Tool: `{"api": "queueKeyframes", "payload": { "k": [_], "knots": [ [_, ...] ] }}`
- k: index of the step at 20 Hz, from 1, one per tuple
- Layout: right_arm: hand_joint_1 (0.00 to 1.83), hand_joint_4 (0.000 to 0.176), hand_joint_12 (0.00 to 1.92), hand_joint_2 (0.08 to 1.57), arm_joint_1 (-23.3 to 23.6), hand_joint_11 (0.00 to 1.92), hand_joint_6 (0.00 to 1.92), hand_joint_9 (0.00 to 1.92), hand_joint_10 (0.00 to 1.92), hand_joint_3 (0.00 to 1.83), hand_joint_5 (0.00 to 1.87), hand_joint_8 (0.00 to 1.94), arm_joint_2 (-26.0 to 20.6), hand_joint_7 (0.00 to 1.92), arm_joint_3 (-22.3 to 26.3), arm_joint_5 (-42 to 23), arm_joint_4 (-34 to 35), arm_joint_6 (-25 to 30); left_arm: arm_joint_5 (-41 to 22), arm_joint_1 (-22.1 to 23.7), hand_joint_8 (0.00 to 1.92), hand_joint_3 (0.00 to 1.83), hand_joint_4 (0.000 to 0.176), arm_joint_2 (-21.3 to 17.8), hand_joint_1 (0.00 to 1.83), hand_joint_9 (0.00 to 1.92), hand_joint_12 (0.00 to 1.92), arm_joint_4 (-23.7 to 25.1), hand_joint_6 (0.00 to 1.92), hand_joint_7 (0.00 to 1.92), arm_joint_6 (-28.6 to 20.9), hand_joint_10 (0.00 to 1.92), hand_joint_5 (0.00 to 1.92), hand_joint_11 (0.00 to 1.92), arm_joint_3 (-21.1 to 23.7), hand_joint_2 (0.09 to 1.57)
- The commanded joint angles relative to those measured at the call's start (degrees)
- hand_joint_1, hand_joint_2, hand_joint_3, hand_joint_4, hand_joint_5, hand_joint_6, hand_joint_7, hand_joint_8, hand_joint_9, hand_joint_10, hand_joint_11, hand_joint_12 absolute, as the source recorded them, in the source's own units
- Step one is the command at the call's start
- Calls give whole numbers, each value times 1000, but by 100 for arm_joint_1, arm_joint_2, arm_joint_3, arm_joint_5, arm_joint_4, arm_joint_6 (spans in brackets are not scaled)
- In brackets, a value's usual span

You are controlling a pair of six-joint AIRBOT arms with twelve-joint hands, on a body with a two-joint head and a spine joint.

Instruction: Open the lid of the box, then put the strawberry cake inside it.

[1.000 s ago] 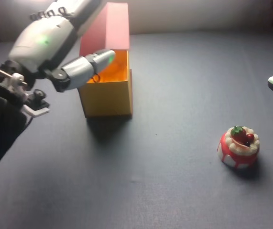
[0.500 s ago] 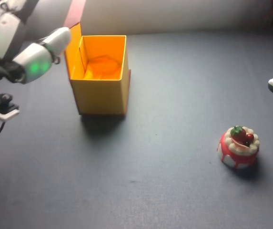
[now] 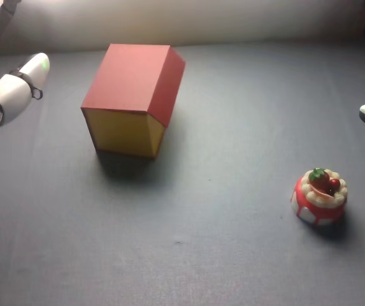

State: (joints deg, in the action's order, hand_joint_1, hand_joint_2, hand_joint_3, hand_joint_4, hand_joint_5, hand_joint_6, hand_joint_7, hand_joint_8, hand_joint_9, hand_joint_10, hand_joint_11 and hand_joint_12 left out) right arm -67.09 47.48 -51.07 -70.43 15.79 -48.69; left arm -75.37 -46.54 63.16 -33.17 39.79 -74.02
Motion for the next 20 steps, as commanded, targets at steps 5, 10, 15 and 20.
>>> {"api": "queueKeyframes", "payload": {
  "k": [5,10,15,20],
  "knots": [
    [544,0,0,1312,12,0,0,0,0,0,0,0,-21,0,-18,-721,13,60,-382,35,0,0,176,-92,674,0,33,1030,0,0,-46,0,0,56,97,1292],
    [573,0,0,1313,12,0,0,0,0,0,0,0,-20,0,-17,-721,14,60,589,448,0,1,176,-4,889,0,6,2216,0,0,-40,0,0,0,77,1138],
    [569,0,0,1308,9,0,0,0,0,0,0,0,-10,0,-21,-720,14,60,1447,897,0,0,176,307,897,0,0,2783,0,0,-42,0,0,0,-143,1130],
    [540,0,0,1304,-2,0,0,0,0,0,0,0,-3,0,-30,-720,13,60,2074,1178,0,0,146,554,881,0,0,2941,0,0,-35,0,0,0,-409,1125]
  ]
}}
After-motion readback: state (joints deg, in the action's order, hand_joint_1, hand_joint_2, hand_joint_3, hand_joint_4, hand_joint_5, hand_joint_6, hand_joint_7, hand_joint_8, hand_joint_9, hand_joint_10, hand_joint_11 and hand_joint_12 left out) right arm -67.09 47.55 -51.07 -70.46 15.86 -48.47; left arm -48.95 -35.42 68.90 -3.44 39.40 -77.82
